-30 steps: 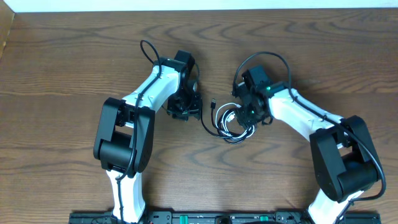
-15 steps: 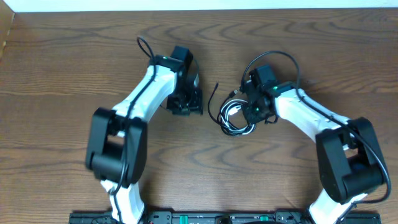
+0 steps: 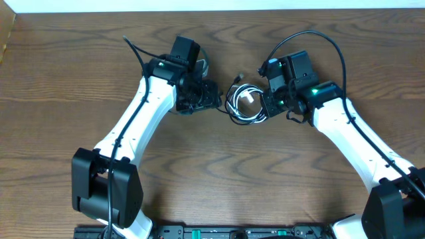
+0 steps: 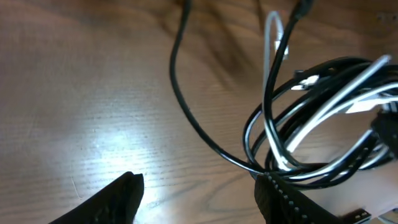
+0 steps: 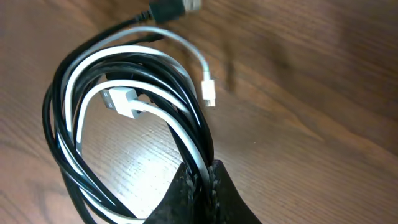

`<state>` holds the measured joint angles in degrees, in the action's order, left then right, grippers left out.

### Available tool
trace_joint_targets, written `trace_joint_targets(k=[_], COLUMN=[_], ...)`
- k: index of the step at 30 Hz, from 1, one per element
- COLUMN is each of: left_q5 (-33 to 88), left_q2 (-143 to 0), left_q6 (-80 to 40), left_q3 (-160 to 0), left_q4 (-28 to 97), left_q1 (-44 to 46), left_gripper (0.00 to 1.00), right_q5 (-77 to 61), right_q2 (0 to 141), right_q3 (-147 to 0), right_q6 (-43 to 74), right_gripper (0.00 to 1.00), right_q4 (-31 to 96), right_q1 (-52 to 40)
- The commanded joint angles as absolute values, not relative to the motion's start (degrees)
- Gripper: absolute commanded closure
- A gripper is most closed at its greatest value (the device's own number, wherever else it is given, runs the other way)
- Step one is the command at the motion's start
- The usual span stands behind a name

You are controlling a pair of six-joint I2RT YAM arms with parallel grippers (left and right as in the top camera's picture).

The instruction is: Untangle cables

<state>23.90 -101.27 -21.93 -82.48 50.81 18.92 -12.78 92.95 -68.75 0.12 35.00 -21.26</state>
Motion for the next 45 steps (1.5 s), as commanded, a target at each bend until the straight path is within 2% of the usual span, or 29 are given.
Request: trace_joint_targets(k=[1,6,8,20,31,32,37,40,45], left_q5=[24.0,24.0,24.0,23.7,23.6,23.6,23.6,23.6,23.6], left_q2=[-102.5,-102.5,-102.6,-102.8,-102.8,-102.8,-102.8,-102.8,-102.8], left_q6=[-28.6,-39.7,-42.8,-49.2,-53.9,-53.9,-53.9,-53.8,-53.7], left_q3=[-79.7,-78.9,-78.9,-76.0,-67.0,-66.8,-66.6,-66.5,-66.5], left_q4=[48.4,42.6,41.3,39.2,26.6,26.3,26.7,26.9,28.4], left_q1=[18.9,18.9,19.0,19.1,19.1,19.1,19.7,21.0,23.2], left_gripper=[0.34,0.33,0.26,0.25,0.25,0.26,0.41,0.45,0.45], right_q5=[-19.4,-20.0,-20.0,-20.0,-20.6,-21.2,-22.3,-22.3,-22.2], right_q2=[92.9,92.9,92.9,92.9,92.9,92.9,92.9,92.9,92.9], right_q3=[-69.5,-69.5,-69.5,-69.5,-69.5,-69.5,-69.5,-69.5,-69.5], right_q6=[-3.5,-3.8,-4.0,-5.0,-5.0,-5.0,-4.8,-4.8,-4.8], right_gripper=[0.99,0.99,0.99,0.99,0.99,0.99,0.99,0.99,0.99], right_q4=[34.7,35.2,35.4,36.1,36.2,36.2,35.6,35.5,35.5], right_q1=[-21.4,-21.4,-21.4,-21.4,-21.4,-21.4,-21.4,-21.4,-21.4])
